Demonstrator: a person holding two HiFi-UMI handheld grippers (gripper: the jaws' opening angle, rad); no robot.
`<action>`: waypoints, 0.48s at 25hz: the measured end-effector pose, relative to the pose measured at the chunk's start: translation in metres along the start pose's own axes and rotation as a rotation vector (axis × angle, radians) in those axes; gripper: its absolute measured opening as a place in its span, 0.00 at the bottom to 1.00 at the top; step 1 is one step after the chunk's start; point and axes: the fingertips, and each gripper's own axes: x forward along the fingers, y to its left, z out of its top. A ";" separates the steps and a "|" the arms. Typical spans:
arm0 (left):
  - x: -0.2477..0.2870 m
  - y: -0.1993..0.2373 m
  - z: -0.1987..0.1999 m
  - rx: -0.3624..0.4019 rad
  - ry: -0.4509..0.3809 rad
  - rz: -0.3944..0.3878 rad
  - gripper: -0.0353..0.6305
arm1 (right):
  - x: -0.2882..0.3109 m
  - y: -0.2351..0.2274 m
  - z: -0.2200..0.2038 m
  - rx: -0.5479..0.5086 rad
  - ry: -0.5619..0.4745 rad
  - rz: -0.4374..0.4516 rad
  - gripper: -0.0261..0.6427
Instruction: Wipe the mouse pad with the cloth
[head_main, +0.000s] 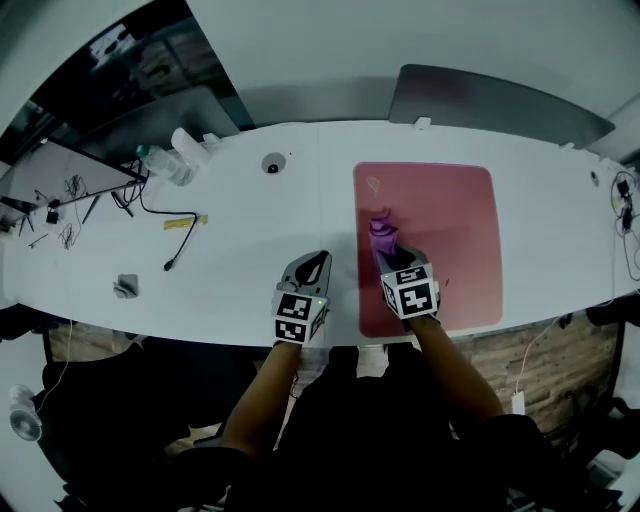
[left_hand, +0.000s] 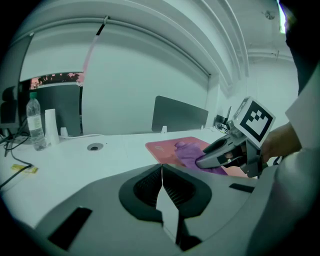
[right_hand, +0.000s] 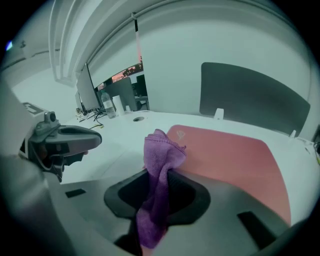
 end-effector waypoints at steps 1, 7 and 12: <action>-0.001 0.002 0.000 0.005 0.004 -0.001 0.09 | 0.003 0.008 -0.001 0.009 0.006 0.015 0.20; -0.011 -0.004 0.001 0.013 -0.011 0.016 0.09 | 0.014 0.040 -0.023 0.009 0.054 0.063 0.20; -0.013 -0.022 0.000 0.010 -0.012 0.043 0.09 | 0.027 0.039 -0.026 -0.032 0.056 0.053 0.20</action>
